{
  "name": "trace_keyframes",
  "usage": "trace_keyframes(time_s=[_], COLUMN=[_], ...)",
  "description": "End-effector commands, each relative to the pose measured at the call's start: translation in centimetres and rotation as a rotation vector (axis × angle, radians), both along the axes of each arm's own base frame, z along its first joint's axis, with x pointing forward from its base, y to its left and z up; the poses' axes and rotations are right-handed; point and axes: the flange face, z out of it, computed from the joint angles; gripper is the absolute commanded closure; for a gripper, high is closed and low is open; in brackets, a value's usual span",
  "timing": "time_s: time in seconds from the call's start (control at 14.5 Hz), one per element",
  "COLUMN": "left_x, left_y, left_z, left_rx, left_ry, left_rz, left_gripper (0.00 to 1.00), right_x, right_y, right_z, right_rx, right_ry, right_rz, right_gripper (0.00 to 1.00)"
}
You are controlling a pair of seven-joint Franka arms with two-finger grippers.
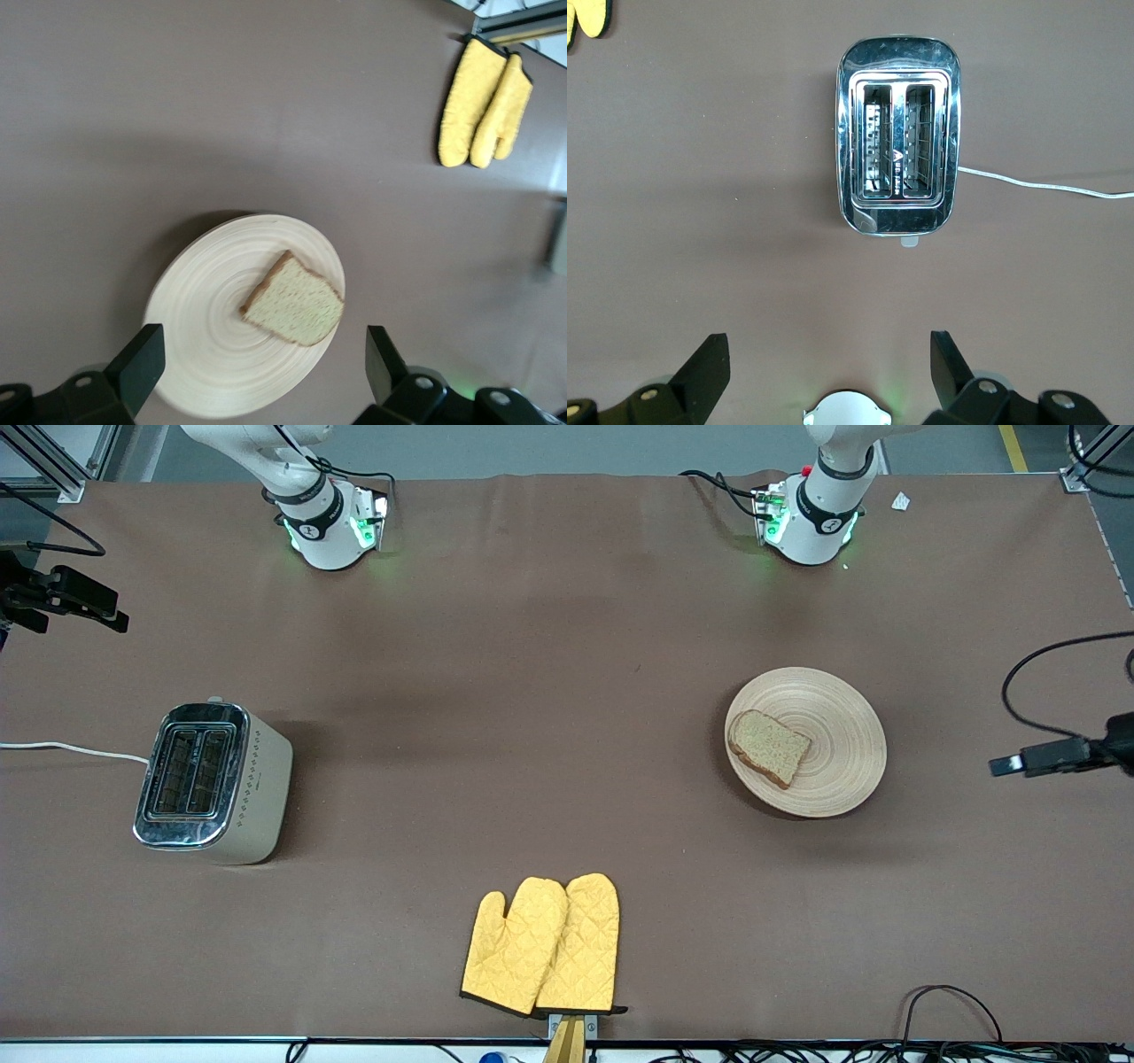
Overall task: Move plate and put bread in toaster
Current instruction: 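Reach the left gripper toward the plate rim while the right gripper approaches the toaster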
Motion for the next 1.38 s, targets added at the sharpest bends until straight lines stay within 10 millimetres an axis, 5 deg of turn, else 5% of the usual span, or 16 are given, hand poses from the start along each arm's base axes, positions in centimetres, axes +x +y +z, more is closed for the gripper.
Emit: trace_keyframes(time_s=[0.0,0.21,0.35,0.69,1.04,1.31], left_x=[1.2,1.0,0.5,-0.3,-1.8,-2.6], left_y=[2.1,5.0,5.8,5.0,3.8,4.0], left_z=[-5.9,-14.5,-18.3,-23.2,-26.5,-27.5], left_rx=[-0.097,-0.247,-0.300,-0.360,-0.450,-0.458], left_ry=[-0.036,-0.135,-0.148,-0.192,-0.118,-0.113], left_rz=[-0.033,-0.114,-0.126,-0.230,-0.271,-0.322], left_gripper=[0.00,0.00,0.00,0.13,0.34,0.40], right_x=[-0.3,-0.3,-0.2,-0.2,-0.1,0.8], right_y=[0.1,0.2,0.1,0.5,5.3,5.9], right_z=[0.0,0.0,0.0,-0.9,-1.3,-4.9], right_rx=[0.013,0.012,0.012,0.014,0.013,0.031], right_ry=[0.002,0.002,0.002,0.022,0.026,0.044], right_rz=[-0.006,-0.006,-0.007,-0.003,0.002,0.002], right_gripper=[0.00,0.00,0.00,0.00,0.00,0.00])
